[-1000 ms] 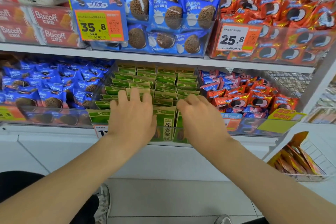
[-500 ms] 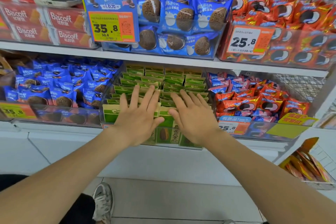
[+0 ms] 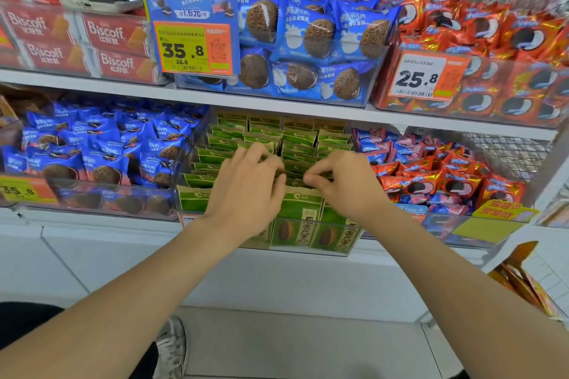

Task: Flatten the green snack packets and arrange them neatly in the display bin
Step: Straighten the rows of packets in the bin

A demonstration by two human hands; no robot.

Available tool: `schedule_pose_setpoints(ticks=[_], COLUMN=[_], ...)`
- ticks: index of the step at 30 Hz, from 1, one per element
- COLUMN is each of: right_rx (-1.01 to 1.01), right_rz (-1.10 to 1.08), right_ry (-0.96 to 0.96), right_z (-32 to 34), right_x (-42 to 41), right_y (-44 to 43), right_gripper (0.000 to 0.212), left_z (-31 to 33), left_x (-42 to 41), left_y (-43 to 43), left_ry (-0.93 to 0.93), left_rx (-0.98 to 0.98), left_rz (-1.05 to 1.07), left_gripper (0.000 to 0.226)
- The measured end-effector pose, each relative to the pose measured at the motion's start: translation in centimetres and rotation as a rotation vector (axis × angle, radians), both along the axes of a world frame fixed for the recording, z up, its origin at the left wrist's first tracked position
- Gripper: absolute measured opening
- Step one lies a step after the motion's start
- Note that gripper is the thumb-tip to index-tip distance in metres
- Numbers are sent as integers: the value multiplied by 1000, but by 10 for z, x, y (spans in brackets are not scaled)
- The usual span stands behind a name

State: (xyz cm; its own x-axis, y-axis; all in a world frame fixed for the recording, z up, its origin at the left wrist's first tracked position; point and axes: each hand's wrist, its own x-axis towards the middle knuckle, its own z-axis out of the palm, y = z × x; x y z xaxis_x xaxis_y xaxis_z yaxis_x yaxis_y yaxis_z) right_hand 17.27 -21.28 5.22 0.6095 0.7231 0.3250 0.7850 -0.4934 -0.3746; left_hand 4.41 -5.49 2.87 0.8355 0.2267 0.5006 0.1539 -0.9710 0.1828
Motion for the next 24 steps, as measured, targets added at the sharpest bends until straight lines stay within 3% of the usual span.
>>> schedule_pose_setpoints(ticks=[3,8,11,14,16,19,22,24], right_rx=[-99,-312,-254,-122,-226,-384,-363,-334], right_rz=[22,18,98,31,-18,-97,-140,-103], right_ry=[-19,-149,-4,51,-12,-210,-464,-448], right_z=[5,6,7,8,9,13,10,7], right_x=[9,19,26,30,31,29,27,29], right_y=[7,19,20,19,21,27,36,40], right_gripper=[12,16,17,13,12,30,40,39], left_z=[5,1,1,9,13,12,11,11], left_x=[-2,-5,-7,-7,-6,-4,-4,-6], left_y=[1,2,5,3,0,-1,2,5], left_ry=[22,161,242,177,132,146,163,182], left_rx=[-22,32,34,-31,-61,-34,-53,-48], left_rz=[-50,-60,-46,-38,-46,-57,-85,-109], left_gripper=[25,36,41,32,22,8,15,15])
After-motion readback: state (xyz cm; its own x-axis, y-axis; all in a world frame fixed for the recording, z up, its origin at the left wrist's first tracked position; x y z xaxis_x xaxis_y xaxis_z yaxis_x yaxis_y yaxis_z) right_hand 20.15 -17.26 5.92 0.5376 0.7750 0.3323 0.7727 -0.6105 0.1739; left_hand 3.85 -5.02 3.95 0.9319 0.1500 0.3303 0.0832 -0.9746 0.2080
